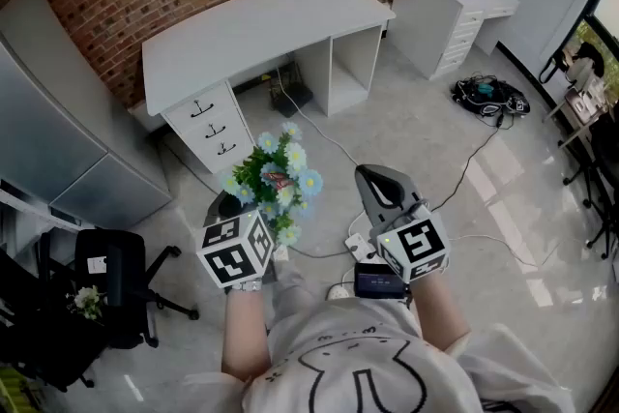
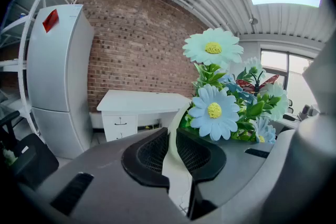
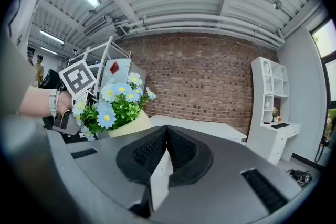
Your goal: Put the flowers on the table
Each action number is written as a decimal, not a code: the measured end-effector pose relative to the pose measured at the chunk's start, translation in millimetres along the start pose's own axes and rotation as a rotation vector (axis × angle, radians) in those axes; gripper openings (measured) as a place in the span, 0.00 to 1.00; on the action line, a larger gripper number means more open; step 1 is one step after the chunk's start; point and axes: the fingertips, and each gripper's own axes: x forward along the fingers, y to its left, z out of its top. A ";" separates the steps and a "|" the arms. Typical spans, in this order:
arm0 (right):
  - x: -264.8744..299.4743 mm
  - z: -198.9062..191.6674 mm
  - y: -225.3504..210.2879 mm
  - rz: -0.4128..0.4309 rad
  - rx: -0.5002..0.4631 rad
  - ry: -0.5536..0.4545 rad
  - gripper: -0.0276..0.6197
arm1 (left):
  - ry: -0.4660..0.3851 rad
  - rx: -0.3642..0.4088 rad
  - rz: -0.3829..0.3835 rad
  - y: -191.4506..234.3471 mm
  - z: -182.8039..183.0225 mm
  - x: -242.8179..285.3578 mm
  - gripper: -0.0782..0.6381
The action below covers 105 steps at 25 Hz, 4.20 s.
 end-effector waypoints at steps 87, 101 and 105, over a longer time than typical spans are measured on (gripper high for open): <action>494.0 22.1 -131.9 -0.020 0.061 0.019 0.07 | -0.013 -0.035 -0.019 238.7 219.5 401.8 0.19; 607.4 27.9 -255.3 0.067 0.061 -0.001 0.07 | -0.029 -0.065 0.054 219.6 290.8 536.3 0.19; 629.3 28.0 -279.1 0.087 0.067 -0.003 0.07 | -0.034 -0.074 0.075 216.4 303.0 561.3 0.19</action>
